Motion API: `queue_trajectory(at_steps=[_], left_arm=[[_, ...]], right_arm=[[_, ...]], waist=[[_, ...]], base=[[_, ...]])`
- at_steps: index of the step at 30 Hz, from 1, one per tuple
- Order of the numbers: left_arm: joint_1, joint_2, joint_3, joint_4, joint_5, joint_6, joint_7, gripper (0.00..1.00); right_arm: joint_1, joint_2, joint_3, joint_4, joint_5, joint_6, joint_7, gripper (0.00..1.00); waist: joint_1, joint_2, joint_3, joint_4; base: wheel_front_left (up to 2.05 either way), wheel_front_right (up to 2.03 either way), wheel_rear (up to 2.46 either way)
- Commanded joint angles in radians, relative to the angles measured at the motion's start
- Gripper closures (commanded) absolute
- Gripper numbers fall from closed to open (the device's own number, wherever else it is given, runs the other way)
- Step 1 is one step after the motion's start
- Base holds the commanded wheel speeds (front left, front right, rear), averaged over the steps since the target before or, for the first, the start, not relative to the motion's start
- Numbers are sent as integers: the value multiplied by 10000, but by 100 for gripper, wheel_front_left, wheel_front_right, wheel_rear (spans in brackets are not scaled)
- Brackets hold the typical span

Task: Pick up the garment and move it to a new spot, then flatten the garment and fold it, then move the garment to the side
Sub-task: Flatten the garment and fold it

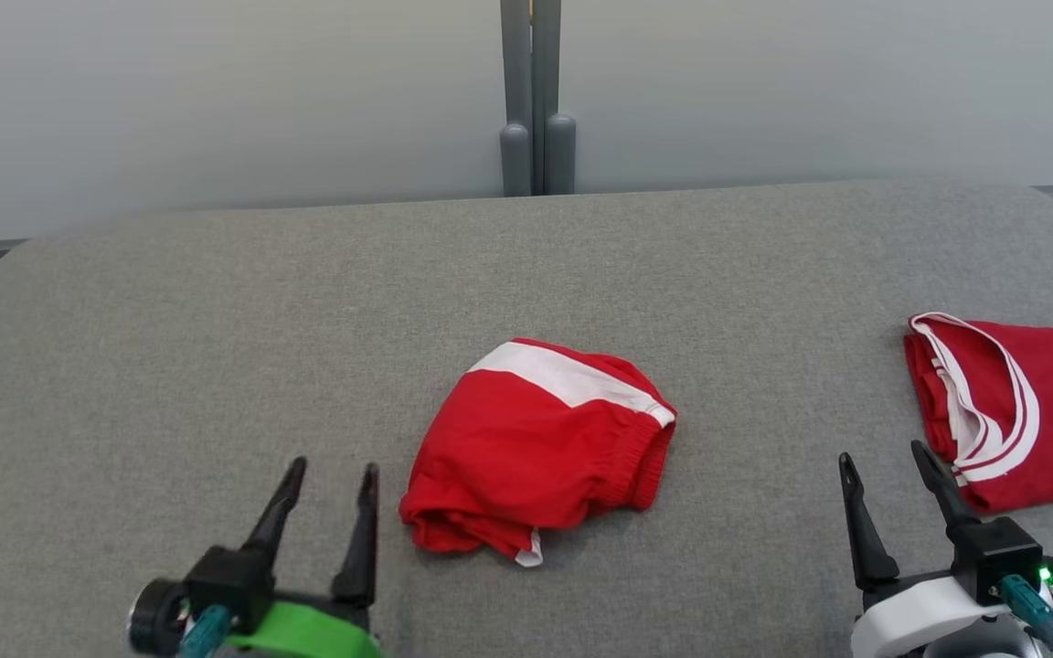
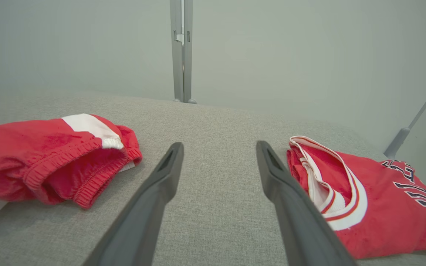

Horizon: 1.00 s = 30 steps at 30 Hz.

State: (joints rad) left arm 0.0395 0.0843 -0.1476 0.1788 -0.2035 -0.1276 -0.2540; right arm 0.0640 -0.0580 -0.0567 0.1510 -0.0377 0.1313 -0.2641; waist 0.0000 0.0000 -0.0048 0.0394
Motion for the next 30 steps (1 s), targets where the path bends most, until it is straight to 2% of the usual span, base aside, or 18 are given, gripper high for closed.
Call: queue_trajectory(at_steps=[1, 6, 13, 17, 22, 30], left_arm=[[-328, -21, -169, -24, 33, -34, 93, 0], [-1734, -136, -2090, -49, 147, -33, 1391, 0], [-3494, -284, -3930, 788, 337, 23, 3497, 0], [-4123, -314, -4451, 1467, 317, 260, 4143, 0], [-4683, -317, -4794, 2183, -32, 429, 4280, 0], [-5278, -262, -4861, 3244, 51, 707, 4171, 0]], right_arm=[[-136, -41, 25, -23, 35, -12, 1, 0], [-401, -49, 187, -142, 88, -12, 1, 0], [-942, 12, 357, -202, 199, -14, 1, 0], [-1170, 48, 362, -157, 347, -14, 1, 0], [-1268, 66, 409, -71, 670, -14, 1, 0], [-1329, 70, 426, -18, 1080, -14, 1, 0]], waist=[[0, 0, 54, -98], [0, 0, 435, -489], [0, 0, 1279, -1449], [0, 0, 1644, -2082], [0, 0, 1952, -2671], [0, 0, 2043, -3051]], base=[[0, 0, 0], [0, 0, 0], [0, 0, 0], [0, 0, 0], [0, 0, 0], [0, 0, 0]])
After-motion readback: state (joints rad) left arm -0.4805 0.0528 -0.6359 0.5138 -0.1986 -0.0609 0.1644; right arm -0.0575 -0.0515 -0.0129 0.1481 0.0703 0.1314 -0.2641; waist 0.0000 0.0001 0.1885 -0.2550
